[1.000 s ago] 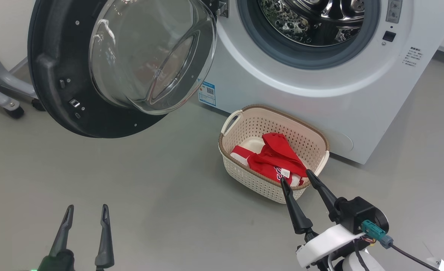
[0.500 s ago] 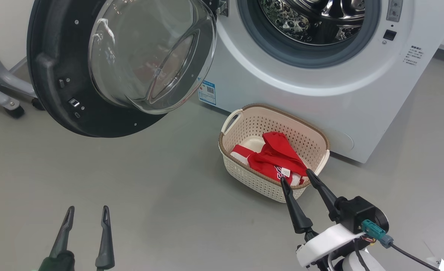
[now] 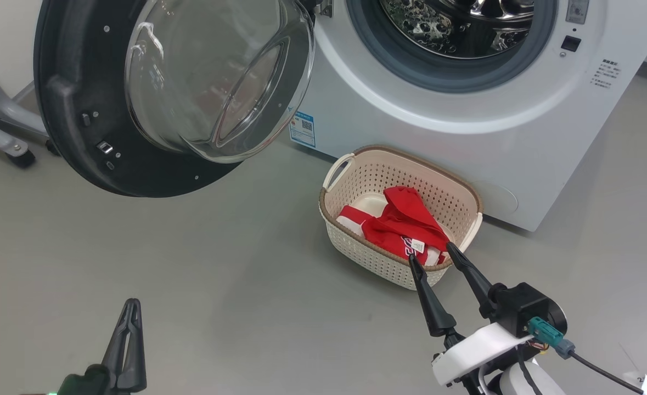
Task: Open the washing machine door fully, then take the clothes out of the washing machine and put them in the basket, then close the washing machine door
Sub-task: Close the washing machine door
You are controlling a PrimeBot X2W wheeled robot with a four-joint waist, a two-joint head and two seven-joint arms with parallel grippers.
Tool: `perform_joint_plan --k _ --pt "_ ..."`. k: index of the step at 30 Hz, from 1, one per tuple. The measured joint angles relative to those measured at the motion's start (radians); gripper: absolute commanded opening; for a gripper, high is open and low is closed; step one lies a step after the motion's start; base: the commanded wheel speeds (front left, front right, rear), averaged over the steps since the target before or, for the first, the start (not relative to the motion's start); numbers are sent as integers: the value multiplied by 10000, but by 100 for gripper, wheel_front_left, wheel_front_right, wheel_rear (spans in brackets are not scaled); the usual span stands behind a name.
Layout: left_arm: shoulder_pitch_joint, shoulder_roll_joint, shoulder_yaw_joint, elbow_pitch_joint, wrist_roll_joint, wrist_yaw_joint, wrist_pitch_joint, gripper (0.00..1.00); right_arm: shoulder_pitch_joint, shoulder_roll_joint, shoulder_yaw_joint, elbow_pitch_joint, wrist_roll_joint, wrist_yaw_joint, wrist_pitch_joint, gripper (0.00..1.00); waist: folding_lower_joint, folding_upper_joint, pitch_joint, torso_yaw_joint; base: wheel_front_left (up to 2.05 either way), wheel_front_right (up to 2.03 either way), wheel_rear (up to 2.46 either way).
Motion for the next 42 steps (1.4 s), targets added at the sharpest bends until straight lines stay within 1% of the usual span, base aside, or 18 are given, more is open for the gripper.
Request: perform_joint_plan --k 5,9,11,12,14,17,20,23,26,29,31,33,35,36,37,40,42 --pt "-9 2 4 -27 -27 -92 0 0 1 -21 -205 -65 -33 -155 0 100 0 0 152 -17 0 0 0" --pt "-101 94 75 -314 -27 -176 0 0 2 -194 -343 -194 -142 -247 0 100 0 0 366 -32 0 0 0" --pt "-301 186 224 -566 -27 -180 0 0 2 -249 -407 -336 -182 -268 0 100 0 0 488 -39 0 0 0" --pt "-428 257 320 -688 -27 -230 -10 0 1 -253 -426 -439 -197 -343 0 100 1 0 550 -42 0 0 0" --pt "-641 447 585 -968 -27 -249 -12 0 -4 -257 -376 -593 -255 -339 0 100 0 0 681 -52 0 0 0" --pt "-873 957 1057 -1271 -23 -251 -12 0 -25 -282 -247 -788 -397 -337 0 100 0 0 889 -108 0 0 0" --pt "-1249 1484 1584 -1344 -17 -261 -12 0 -75 -464 -155 -844 -573 -332 10 100 0 0 1115 -188 0 0 0" --pt "-1628 2138 2378 -1425 -46 -265 -12 0 -153 -585 -42 -907 -675 -320 96 100 1 0 1318 -309 0 0 0" --pt "-2023 2738 3264 -1605 -345 -265 -10 0 -268 -627 -35 -1095 -738 -322 117 100 1 0 1498 -478 0 0 0" --pt "-2542 3164 3921 -1649 -798 -384 61 0 -280 -744 -52 -1214 -744 -322 209 100 0 0 1714 -640 0 0 0" --pt "-2922 3359 4341 -1574 -1344 -487 288 0 -281 -825 -52 -1298 -800 -322 305 100 0 0 1869 -743 0 0 0" --pt "-3419 3244 4738 -1404 -2512 -531 533 0 -289 -849 -56 -1377 -802 -322 322 100 0 0 2026 -847 0 0 0" --pt "-3933 3185 5137 -1012 -3430 -617 840 0 -302 -863 -61 -1455 -803 -322 330 100 1 0 2183 -950 0 0 0" --pt "-4406 3173 5545 -525 -4355 -675 1256 0 -326 -892 -58 -1492 -805 -322 384 100 0 0 2326 -1056 0 0 0" --pt "-4625 3170 5735 -255 -4803 -694 1486 0 -337 -907 -54 -1519 -813 -320 399 100 1 0 2395 -1114 0 0 0" --pt "-5278 3177 6261 686 -5871 -662 2176 0 -414 -976 -56 -1597 -817 -320 428 100 1 0 2588 -1285 0 0 0" --pt "-5623 3292 6485 1315 -6138 -489 2608 0 -439 -1011 -52 -1626 -817 -316 428 100 1 0 2699 -1404 0 0 0"
